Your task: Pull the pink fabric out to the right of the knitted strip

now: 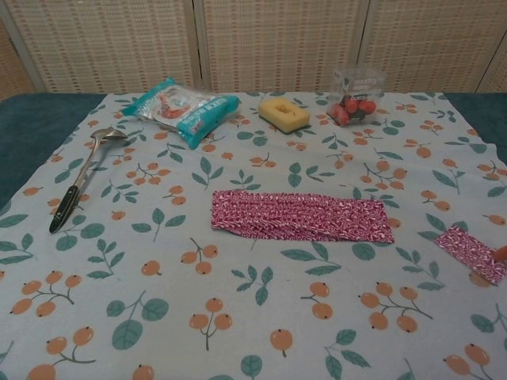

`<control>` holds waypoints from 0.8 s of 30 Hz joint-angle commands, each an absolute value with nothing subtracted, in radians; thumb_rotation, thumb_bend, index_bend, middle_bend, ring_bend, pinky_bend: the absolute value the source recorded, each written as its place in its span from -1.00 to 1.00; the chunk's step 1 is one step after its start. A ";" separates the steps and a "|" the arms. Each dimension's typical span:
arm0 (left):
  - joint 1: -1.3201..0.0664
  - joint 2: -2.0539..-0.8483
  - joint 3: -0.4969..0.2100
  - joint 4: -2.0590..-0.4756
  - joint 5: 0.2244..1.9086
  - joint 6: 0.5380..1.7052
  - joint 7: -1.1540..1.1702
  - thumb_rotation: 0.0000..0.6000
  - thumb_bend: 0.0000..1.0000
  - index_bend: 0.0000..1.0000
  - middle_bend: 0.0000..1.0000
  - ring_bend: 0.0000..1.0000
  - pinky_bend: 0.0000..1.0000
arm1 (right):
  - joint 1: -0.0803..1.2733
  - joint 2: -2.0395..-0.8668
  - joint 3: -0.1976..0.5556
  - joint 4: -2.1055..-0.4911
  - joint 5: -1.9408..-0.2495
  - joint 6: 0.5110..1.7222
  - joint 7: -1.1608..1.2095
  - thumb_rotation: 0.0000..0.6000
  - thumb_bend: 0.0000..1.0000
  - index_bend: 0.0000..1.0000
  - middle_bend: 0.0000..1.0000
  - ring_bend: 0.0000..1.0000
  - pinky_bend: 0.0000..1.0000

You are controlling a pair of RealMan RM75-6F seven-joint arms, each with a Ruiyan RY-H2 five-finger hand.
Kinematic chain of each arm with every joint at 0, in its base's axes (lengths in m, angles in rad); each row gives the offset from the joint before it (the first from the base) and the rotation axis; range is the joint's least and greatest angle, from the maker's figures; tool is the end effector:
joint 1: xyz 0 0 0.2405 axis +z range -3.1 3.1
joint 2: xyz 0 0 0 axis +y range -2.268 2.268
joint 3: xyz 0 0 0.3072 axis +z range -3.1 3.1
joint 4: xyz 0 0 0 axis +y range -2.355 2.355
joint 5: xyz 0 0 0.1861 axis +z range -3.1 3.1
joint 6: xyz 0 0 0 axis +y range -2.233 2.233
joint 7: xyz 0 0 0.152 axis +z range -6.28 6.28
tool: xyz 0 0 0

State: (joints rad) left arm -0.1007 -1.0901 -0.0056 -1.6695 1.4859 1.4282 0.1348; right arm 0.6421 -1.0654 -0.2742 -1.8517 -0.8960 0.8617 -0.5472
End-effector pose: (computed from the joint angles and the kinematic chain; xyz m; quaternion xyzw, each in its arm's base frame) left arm -0.3442 0.1866 0.1953 -0.6343 -0.3814 -0.3299 0.5860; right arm -0.3233 -0.2507 0.1156 0.7940 -0.4383 0.0313 0.4202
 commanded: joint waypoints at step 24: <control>-0.104 -1.089 -0.004 -1.667 1.490 1.424 0.129 1.00 -0.20 -0.78 -1.00 -1.00 -0.67 | 0.756 -1.221 -0.086 -1.791 -0.804 0.770 -0.513 1.00 0.77 -1.00 0.31 0.35 0.52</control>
State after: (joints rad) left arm -0.1037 -1.0892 -0.0039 -1.6667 1.4897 1.4235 0.1295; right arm 0.7146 -1.1798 -0.1049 -1.8212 -0.8727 0.7934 -0.4782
